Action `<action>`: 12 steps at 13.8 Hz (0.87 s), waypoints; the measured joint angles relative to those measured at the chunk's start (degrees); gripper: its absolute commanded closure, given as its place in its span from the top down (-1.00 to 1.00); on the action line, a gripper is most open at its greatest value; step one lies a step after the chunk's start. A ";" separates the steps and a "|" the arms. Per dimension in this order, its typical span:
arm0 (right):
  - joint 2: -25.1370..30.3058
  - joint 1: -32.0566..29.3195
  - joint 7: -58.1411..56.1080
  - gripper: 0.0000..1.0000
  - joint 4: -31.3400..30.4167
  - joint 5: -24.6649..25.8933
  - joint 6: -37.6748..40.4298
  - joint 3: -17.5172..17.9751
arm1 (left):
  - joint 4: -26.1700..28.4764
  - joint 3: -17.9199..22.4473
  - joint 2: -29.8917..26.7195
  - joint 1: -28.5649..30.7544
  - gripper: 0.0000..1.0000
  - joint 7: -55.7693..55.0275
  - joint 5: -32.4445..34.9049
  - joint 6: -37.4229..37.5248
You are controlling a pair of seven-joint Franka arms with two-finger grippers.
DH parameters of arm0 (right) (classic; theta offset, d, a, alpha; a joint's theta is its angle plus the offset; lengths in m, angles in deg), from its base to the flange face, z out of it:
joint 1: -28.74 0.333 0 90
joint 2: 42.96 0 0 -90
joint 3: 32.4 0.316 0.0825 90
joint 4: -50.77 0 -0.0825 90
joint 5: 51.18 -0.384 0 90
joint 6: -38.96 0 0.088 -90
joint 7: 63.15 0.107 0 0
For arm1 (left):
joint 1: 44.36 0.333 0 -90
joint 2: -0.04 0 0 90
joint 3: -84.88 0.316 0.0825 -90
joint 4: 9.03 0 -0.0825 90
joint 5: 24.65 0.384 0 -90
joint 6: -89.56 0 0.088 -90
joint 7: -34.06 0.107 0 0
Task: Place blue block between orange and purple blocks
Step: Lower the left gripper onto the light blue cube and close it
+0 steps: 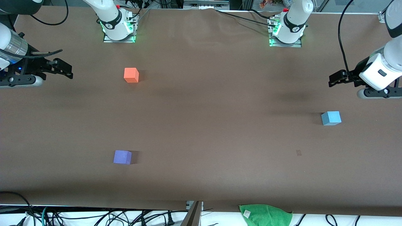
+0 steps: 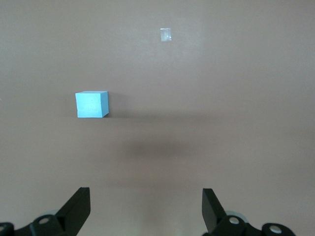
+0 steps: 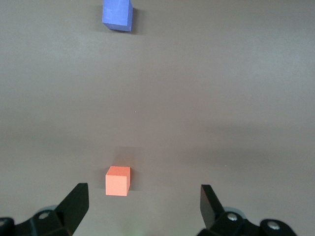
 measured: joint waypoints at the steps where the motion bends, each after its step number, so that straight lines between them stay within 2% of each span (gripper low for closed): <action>1: 0.00 0.00 0.00 0.99 0.00 0.00 0.00 0.00 | 0.00 0.08 0.61 0.83 1.00 0.20 0.00 -0.08; 4: 0.00 -0.01 0.00 0.99 0.00 0.00 0.00 -0.01 | 0.17 0.25 3.63 3.01 1.00 1.78 1.44 -2.73; 7: 0.00 -0.01 0.00 0.99 0.00 0.00 0.01 -0.02 | 1.98 0.28 8.67 4.53 1.00 4.79 4.62 -12.43; 9: 0.00 -0.02 0.00 0.99 0.00 0.00 0.02 -0.04 | 6.54 0.32 10.84 6.19 1.00 5.78 4.75 -21.15; 12: 0.00 -0.02 0.00 0.99 0.00 0.00 0.02 -0.04 | 16.74 0.38 11.92 8.69 1.00 6.24 7.25 -37.70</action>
